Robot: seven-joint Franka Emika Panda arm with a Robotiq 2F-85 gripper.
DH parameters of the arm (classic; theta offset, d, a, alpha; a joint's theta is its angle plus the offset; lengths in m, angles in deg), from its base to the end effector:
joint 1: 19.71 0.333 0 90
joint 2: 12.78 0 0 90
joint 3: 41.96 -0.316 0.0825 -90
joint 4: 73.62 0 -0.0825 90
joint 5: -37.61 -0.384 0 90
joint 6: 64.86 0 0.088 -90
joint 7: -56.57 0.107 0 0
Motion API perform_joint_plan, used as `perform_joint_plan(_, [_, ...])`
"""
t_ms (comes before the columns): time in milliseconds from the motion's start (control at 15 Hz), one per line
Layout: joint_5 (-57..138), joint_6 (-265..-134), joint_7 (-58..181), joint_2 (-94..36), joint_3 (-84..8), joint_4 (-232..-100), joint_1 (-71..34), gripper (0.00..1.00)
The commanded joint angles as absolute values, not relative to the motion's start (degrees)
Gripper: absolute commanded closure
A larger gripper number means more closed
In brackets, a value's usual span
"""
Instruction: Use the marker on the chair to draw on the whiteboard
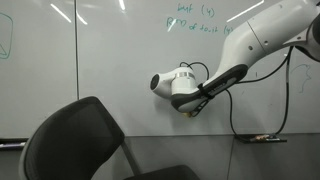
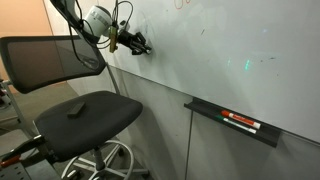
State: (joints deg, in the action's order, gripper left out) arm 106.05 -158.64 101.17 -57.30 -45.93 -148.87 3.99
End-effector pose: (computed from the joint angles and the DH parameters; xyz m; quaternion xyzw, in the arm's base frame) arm 0.6842 0.2384 0.2984 0.8346 0.0358 0.1542 0.5276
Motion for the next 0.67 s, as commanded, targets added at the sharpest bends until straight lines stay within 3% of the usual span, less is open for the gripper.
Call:
perform_joint_plan(0, [109.1, -159.1, 100.3, -56.2, -45.3, -148.1, 4.1, 0.90])
perform_joint_plan(600, [104.5, -158.2, 98.8, -47.8, -48.3, -160.2, 2.0, 0.90])
